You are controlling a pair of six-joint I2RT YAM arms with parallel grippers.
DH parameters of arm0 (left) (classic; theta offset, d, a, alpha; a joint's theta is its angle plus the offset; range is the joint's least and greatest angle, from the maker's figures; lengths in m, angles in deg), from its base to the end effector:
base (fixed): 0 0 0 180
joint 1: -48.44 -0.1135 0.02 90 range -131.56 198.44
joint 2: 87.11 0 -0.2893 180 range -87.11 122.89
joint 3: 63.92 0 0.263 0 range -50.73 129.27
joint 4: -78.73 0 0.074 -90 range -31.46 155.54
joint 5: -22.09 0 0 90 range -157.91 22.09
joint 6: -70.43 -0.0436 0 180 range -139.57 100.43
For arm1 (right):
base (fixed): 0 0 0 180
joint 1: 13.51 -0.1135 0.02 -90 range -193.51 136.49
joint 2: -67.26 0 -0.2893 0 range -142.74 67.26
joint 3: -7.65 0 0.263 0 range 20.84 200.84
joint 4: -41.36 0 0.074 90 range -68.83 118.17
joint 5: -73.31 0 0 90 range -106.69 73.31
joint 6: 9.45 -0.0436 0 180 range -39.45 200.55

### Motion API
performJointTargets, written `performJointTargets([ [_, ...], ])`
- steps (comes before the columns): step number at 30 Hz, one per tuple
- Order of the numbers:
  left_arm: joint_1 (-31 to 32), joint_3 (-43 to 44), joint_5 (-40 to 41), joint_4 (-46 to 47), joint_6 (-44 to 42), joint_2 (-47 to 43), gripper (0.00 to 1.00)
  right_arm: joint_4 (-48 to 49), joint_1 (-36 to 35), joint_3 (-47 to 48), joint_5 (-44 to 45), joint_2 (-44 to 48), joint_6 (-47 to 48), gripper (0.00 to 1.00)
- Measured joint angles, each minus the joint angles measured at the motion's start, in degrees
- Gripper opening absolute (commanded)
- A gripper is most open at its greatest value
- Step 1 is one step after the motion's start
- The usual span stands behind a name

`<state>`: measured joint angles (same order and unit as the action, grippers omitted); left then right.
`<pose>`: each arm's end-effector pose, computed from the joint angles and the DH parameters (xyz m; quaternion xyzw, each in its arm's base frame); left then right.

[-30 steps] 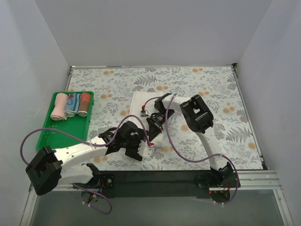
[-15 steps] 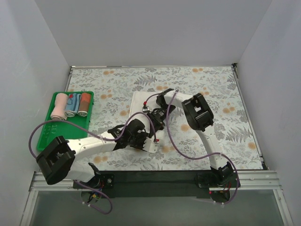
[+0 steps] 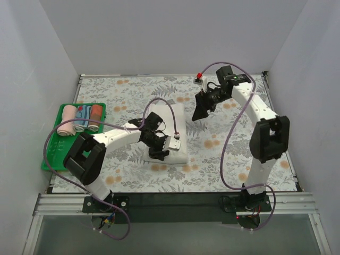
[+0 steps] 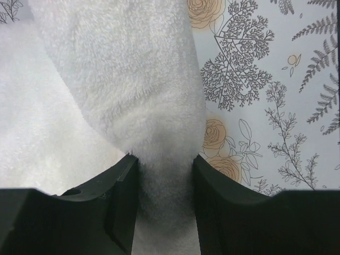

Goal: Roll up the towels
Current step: Roll the towel

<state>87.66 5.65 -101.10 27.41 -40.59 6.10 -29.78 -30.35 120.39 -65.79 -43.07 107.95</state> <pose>0.2218 -0.2118 0.1902 0.5091 0.8031 -0.2994 0.0791 0.3929 0.1534 0.3003 -0.4077 0.7993 0.3912 0.2047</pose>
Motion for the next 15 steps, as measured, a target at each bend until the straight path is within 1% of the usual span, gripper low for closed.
performJointTargets([
  [4, -3.52, 6.60, -6.51, -6.99, -1.07, 7.06, 0.04, 3.17, -0.44, -7.30, 1.20, 12.00, 2.19, 0.71],
  [7, -5.99, 10.91, -11.23, -12.00, -2.19, 12.55, 0.08, 5.31, -3.02, -13.40, 3.41, 18.27, 4.35, 0.71],
  [8, -6.80, 12.33, -12.79, -13.66, -2.45, 14.36, 0.08, 6.86, -4.59, -16.52, 5.75, 20.50, 5.18, 0.71],
  [9, -7.58, 13.44, -14.40, -15.02, -2.67, 15.96, 0.09, 7.45, -6.56, -17.84, 6.62, 21.33, 5.51, 0.71],
  [11, -9.14, 16.20, -17.42, -18.18, -3.21, 19.30, 0.11, 10.05, -12.37, -22.12, 11.85, 23.63, 6.08, 0.71],
  [15, -11.28, 20.76, -21.99, -23.50, -3.63, 24.57, 0.12, 17.25, -24.30, -29.38, 21.94, 25.77, 7.06, 0.80],
])
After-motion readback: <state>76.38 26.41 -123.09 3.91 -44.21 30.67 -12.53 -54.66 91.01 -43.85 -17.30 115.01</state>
